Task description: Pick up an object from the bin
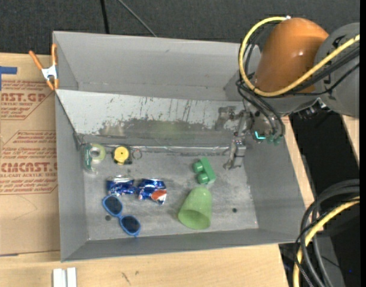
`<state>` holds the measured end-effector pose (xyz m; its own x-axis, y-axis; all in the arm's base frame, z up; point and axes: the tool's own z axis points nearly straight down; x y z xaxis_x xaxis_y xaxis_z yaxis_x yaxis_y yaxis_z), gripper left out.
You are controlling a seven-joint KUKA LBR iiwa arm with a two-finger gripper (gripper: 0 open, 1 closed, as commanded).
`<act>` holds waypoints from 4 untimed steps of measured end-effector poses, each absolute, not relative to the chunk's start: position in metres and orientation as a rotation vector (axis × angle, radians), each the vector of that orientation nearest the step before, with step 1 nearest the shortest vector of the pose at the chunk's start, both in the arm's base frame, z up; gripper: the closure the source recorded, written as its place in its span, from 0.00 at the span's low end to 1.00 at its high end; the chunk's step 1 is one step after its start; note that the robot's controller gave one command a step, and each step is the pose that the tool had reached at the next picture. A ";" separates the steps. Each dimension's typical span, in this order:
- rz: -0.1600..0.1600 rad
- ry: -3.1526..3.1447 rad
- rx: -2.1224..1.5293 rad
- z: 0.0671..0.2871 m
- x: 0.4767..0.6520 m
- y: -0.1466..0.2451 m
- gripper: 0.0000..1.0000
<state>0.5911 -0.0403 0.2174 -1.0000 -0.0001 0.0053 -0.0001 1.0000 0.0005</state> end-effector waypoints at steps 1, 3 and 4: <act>0.000 -3.127 0.257 0.088 0.564 -0.024 0.00; 0.000 -3.132 0.254 0.091 0.566 -0.024 0.00; 0.002 -3.118 0.384 0.069 0.555 -0.072 0.00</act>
Offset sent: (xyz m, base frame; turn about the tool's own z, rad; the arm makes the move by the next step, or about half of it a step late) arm -0.0260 0.0160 -0.1267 -0.1623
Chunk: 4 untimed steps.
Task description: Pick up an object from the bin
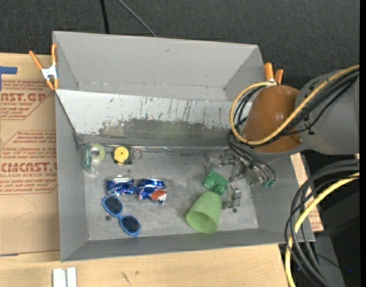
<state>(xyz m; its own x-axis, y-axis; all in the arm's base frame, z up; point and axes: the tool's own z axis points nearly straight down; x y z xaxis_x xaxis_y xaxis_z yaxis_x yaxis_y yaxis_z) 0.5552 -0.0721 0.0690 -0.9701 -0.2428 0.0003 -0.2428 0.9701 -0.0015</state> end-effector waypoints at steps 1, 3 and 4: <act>0.000 -3.119 0.386 0.070 0.556 -0.070 1.00; -0.006 -3.080 0.582 0.113 0.490 -0.078 1.00; 0.005 -3.103 0.554 0.219 0.511 -0.078 1.00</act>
Offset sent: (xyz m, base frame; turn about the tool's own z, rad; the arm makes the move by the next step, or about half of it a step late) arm 0.0000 0.0000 0.0000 0.0000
